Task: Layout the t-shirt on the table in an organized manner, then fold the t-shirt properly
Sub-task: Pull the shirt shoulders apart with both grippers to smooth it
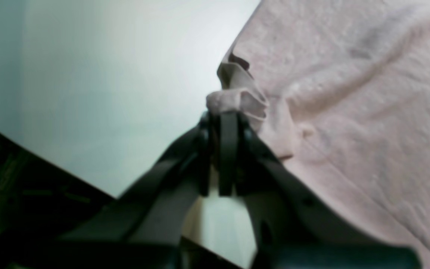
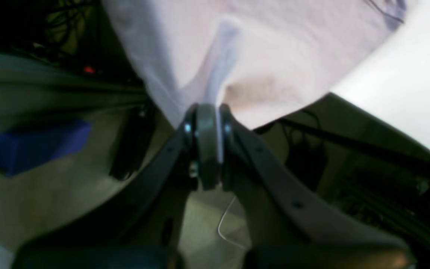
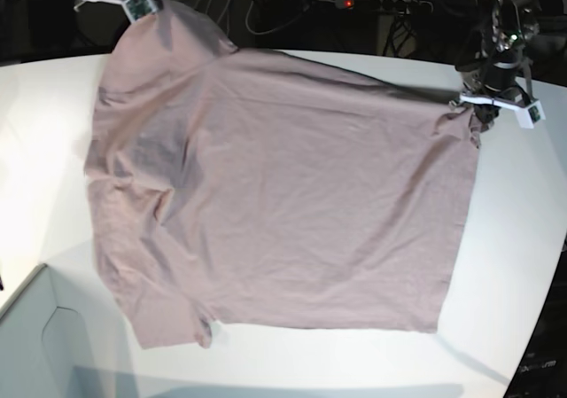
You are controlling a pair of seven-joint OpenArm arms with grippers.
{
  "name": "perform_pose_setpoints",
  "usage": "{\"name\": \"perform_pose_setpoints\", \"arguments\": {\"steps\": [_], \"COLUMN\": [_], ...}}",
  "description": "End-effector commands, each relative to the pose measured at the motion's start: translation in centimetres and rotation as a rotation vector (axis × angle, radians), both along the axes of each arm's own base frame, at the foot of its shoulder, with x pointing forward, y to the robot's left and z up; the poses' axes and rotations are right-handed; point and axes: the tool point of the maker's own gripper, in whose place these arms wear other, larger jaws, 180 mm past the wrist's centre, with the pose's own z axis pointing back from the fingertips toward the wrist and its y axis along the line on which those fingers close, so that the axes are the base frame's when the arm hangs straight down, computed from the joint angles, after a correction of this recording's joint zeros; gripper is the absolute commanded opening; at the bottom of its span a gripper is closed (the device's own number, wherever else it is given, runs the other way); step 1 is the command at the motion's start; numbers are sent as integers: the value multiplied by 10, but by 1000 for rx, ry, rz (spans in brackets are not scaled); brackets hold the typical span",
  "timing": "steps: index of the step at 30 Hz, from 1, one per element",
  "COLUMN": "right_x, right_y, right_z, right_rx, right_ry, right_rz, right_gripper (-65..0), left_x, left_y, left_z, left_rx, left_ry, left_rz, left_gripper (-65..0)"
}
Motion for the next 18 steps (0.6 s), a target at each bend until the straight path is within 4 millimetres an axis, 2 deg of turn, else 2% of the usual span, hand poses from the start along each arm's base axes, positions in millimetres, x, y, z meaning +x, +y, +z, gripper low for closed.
{"name": "perform_pose_setpoints", "arguments": {"steps": [1, 5, 10, 18], "right_x": [-4, -4, 6, 1], "right_y": [8, 25, 22, 12], "right_z": [4, 3, 4, -1], "right_rx": [22, 55, 47, 11], "right_ry": [-5, 0, -21, 18], "right_rz": [4, 31, 28, 28], "right_gripper": [-650, -650, -650, -650], "left_x": [11, 14, 16, 19], "left_y": [6, 6, 6, 8], "left_z": [13, 16, 17, 19], "left_rx": [26, 28, 28, 31], "left_ry": [-49, -57, -63, -68], "left_rz": [-2, -4, -4, -3], "left_gripper": [-649, -649, -649, -649]}}
